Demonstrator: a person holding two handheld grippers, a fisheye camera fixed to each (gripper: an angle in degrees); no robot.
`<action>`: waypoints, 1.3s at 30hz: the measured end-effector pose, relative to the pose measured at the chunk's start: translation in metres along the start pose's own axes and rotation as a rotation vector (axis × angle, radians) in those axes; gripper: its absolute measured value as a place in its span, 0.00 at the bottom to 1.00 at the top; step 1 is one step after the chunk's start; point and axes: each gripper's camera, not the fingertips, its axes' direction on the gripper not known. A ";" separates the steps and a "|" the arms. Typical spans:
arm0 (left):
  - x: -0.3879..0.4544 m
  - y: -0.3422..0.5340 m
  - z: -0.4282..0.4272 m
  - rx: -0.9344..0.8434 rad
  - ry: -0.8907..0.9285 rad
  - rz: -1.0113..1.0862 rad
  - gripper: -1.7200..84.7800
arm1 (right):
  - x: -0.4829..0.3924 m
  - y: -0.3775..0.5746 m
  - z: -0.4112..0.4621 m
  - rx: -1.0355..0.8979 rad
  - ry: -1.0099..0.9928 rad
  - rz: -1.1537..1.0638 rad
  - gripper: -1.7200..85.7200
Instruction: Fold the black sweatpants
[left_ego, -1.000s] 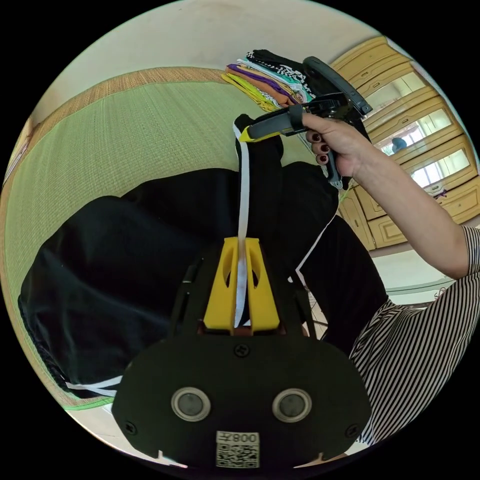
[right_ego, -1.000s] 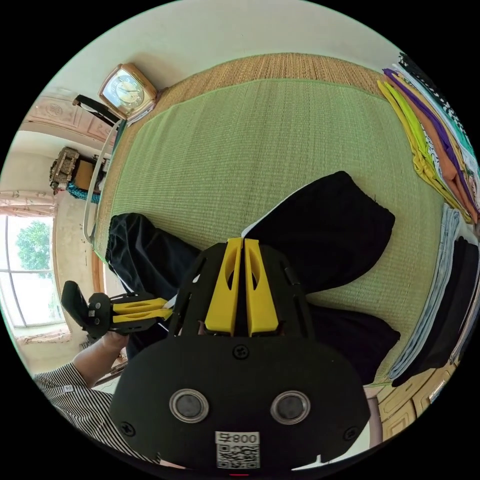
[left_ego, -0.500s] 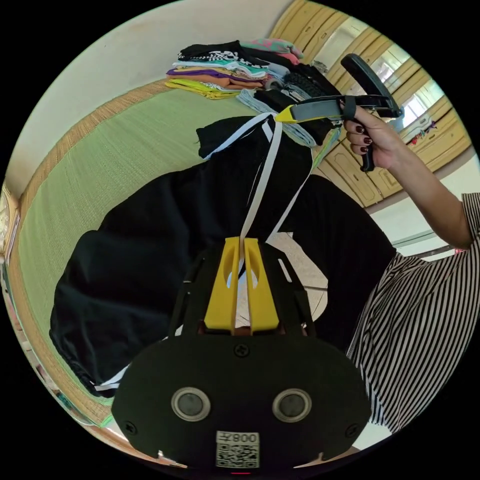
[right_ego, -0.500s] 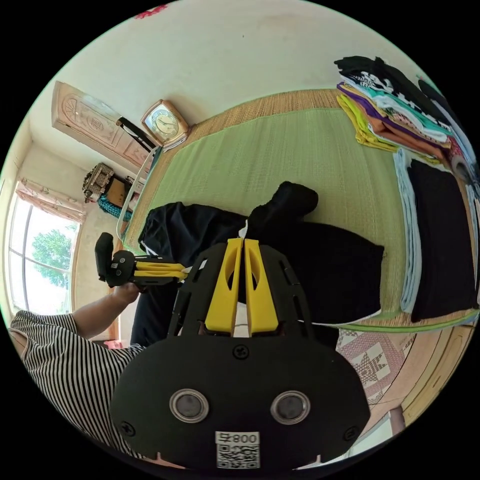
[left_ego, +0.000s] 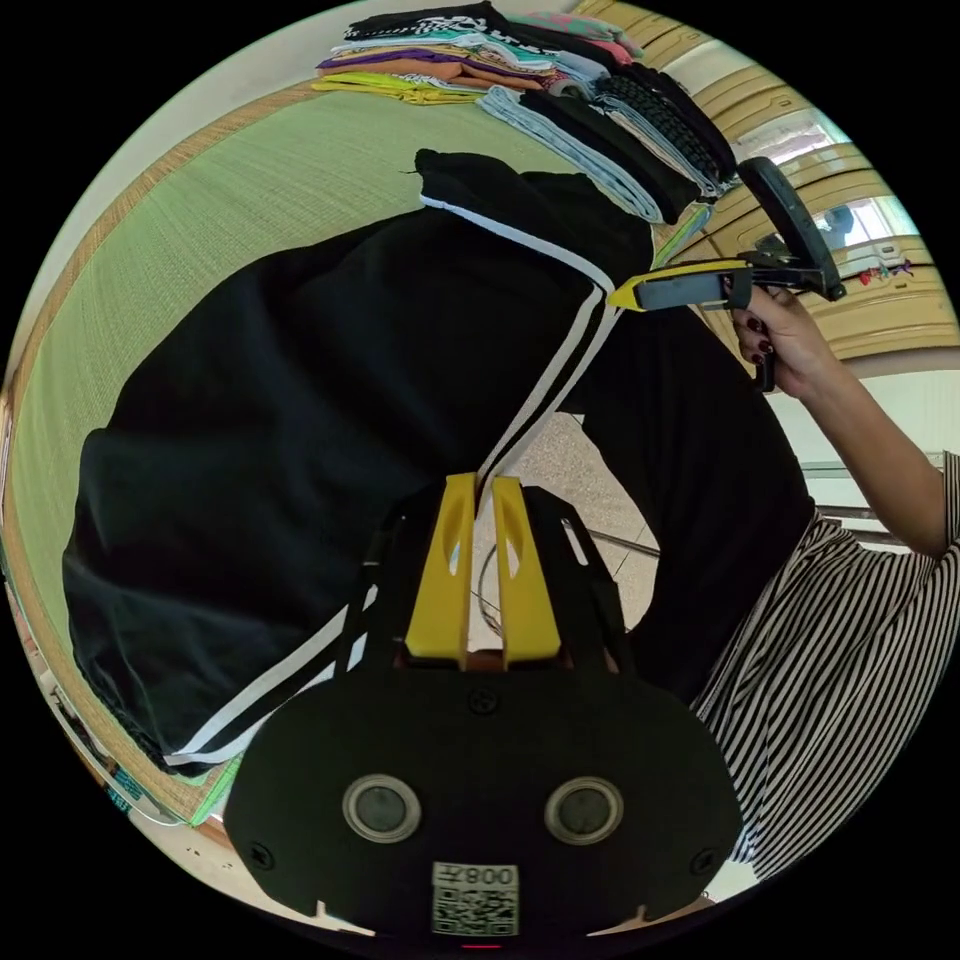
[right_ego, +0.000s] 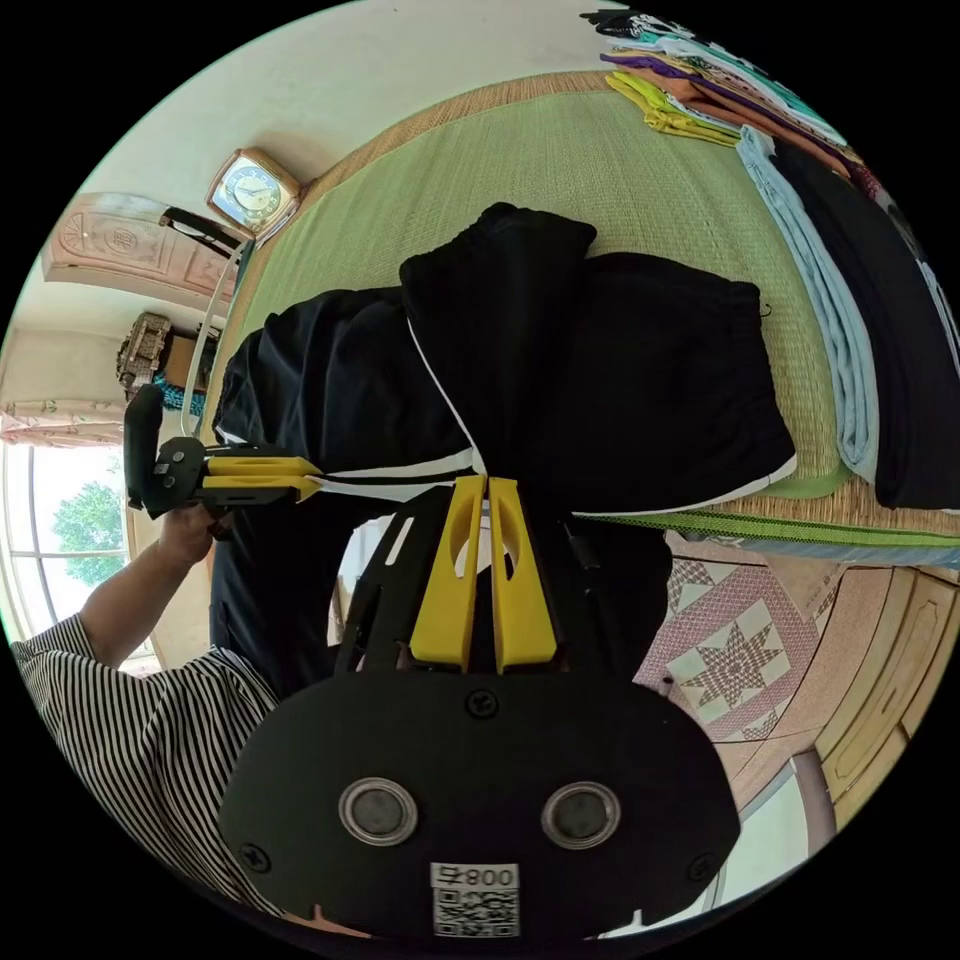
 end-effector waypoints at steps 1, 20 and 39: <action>0.001 -0.002 -0.003 0.002 0.005 -0.002 0.06 | 0.004 0.002 0.000 0.002 -0.009 0.001 0.03; 0.027 -0.093 -0.084 0.147 0.120 -0.047 0.07 | 0.015 0.035 -0.044 0.123 0.054 -0.099 0.09; 0.031 -0.177 -0.122 0.186 0.187 -0.074 0.06 | 0.054 0.034 -0.028 0.251 0.175 -0.126 0.03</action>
